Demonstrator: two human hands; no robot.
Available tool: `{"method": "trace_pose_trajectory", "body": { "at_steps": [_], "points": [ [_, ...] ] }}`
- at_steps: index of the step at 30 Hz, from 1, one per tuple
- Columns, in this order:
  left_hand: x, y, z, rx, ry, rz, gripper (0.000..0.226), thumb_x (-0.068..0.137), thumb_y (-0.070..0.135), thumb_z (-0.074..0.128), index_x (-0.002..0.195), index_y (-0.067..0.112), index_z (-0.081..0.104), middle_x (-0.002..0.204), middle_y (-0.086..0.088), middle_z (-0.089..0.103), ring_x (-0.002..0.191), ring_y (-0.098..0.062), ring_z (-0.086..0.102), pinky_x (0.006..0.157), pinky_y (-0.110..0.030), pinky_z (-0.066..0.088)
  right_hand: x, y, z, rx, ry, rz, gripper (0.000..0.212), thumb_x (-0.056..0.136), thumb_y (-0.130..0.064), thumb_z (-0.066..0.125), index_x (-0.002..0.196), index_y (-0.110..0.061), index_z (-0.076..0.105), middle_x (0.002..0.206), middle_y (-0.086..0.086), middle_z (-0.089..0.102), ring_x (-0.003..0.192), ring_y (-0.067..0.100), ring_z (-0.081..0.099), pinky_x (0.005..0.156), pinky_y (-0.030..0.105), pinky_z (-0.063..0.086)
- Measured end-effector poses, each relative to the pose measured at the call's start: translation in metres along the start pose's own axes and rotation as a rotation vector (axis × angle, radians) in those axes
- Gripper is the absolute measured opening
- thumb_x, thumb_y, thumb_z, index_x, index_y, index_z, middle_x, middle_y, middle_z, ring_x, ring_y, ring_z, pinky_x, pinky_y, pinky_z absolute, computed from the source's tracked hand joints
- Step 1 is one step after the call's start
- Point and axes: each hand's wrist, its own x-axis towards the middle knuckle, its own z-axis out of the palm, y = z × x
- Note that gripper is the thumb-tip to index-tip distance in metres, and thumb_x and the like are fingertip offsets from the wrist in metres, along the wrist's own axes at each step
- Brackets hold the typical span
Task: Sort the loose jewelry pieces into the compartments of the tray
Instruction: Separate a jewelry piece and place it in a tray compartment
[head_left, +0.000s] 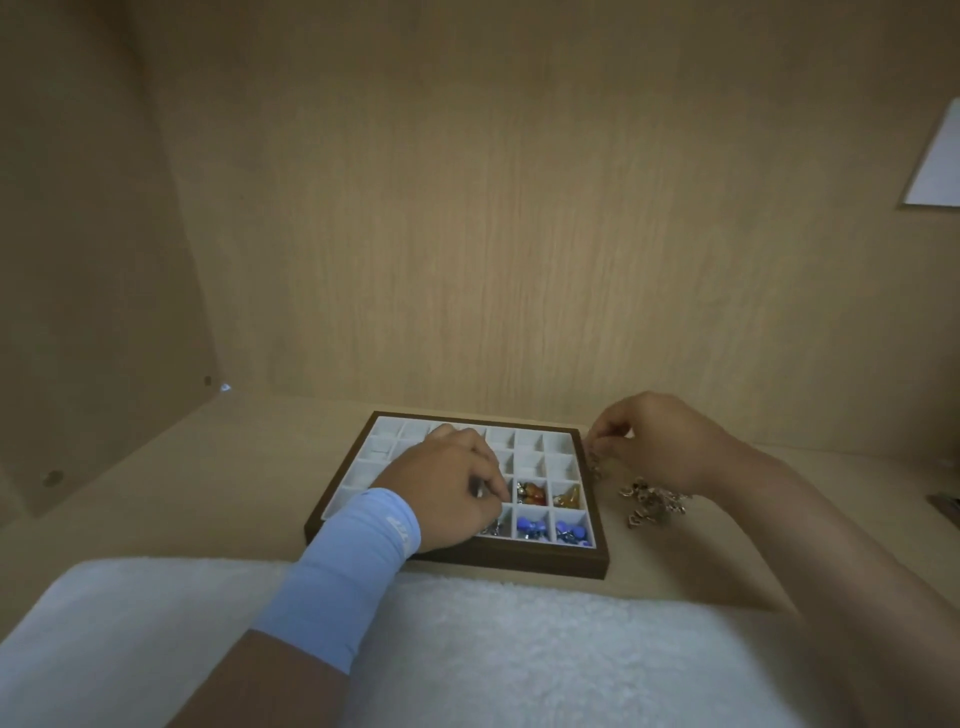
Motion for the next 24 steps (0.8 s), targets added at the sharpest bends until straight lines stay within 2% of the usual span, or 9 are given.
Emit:
{"method": "trace_pose_trajectory", "body": {
  "at_steps": [4, 7, 9, 11, 14, 16, 20, 24],
  "points": [
    [0.000, 0.002, 0.002, 0.009, 0.000, 0.002, 0.013, 0.087, 0.035, 0.060, 0.091, 0.037, 0.072, 0.107, 0.024, 0.054, 0.109, -0.003, 0.043, 0.098, -0.029, 0.041, -0.001, 0.022, -0.005, -0.117, -0.123, 0.128, 0.011, 0.089, -0.025, 0.070, 0.091, -0.029, 0.080, 0.088, -0.019, 0.071, 0.085, 0.002, 0.065, 0.082, 0.028, 0.055],
    [-0.001, 0.004, 0.002, -0.001, 0.028, -0.005, 0.008, 0.087, 0.036, 0.060, 0.087, 0.039, 0.067, 0.106, 0.020, 0.058, 0.106, -0.006, 0.047, 0.097, -0.035, 0.045, -0.003, 0.023, -0.003, -0.129, -0.176, 0.112, 0.008, 0.084, -0.026, 0.075, 0.082, -0.032, 0.079, 0.079, -0.024, 0.068, 0.083, 0.000, 0.063, 0.083, 0.027, 0.053],
    [-0.001, 0.006, 0.002, -0.031, 0.035, -0.009, 0.005, 0.085, 0.037, 0.062, 0.086, 0.042, 0.061, 0.106, 0.018, 0.059, 0.106, -0.008, 0.049, 0.098, -0.038, 0.045, -0.004, 0.020, -0.002, -0.147, -0.183, 0.101, 0.006, 0.082, -0.027, 0.076, 0.084, -0.031, 0.080, 0.079, -0.022, 0.069, 0.085, 0.002, 0.064, 0.084, 0.029, 0.054],
    [-0.001, 0.006, 0.000, -0.067, -0.004, -0.025, 0.015, 0.081, 0.045, 0.067, 0.093, 0.043, 0.058, 0.111, 0.019, 0.057, 0.109, -0.008, 0.048, 0.101, -0.039, 0.043, -0.005, 0.017, -0.001, -0.191, -0.188, 0.097, 0.008, 0.080, -0.029, 0.077, 0.087, -0.032, 0.081, 0.081, -0.021, 0.069, 0.088, 0.005, 0.064, 0.083, 0.028, 0.054],
    [-0.004, 0.007, -0.005, -0.076, -0.150, -0.053, 0.054, 0.065, 0.068, 0.071, 0.111, 0.047, 0.051, 0.110, 0.031, 0.043, 0.112, -0.007, 0.042, 0.100, -0.035, 0.041, -0.004, 0.015, 0.001, -0.228, -0.193, 0.101, 0.010, 0.080, -0.030, 0.078, 0.090, -0.031, 0.080, 0.089, -0.018, 0.070, 0.093, 0.008, 0.064, 0.084, 0.028, 0.053],
    [-0.005, 0.009, -0.007, -0.026, -0.215, -0.049, 0.073, 0.057, 0.075, 0.073, 0.119, 0.052, 0.043, 0.109, 0.031, 0.035, 0.113, -0.007, 0.037, 0.098, -0.033, 0.039, -0.003, 0.014, 0.003, -0.231, -0.194, 0.101, 0.009, 0.080, -0.031, 0.078, 0.089, -0.031, 0.079, 0.095, -0.015, 0.072, 0.094, 0.010, 0.064, 0.086, 0.030, 0.054],
    [-0.004, 0.015, -0.003, 0.044, -0.170, -0.045, 0.081, 0.056, 0.074, 0.076, 0.124, 0.053, 0.037, 0.104, 0.030, 0.030, 0.107, -0.007, 0.031, 0.094, -0.030, 0.034, -0.002, 0.013, 0.005, -0.199, -0.127, 0.097, 0.004, 0.083, -0.030, 0.075, 0.080, -0.030, 0.074, 0.089, -0.013, 0.070, 0.087, 0.011, 0.064, 0.079, 0.032, 0.056],
    [-0.002, 0.019, 0.002, 0.056, -0.161, -0.064, 0.082, 0.060, 0.080, 0.066, 0.131, 0.052, 0.036, 0.120, 0.021, 0.038, 0.115, -0.009, 0.032, 0.102, -0.035, 0.035, 0.000, 0.006, 0.003, -0.044, 0.002, 0.098, 0.013, 0.081, -0.031, 0.080, 0.070, -0.029, 0.073, 0.076, -0.015, 0.069, 0.076, 0.003, 0.064, 0.070, 0.028, 0.056]
  ]
}}
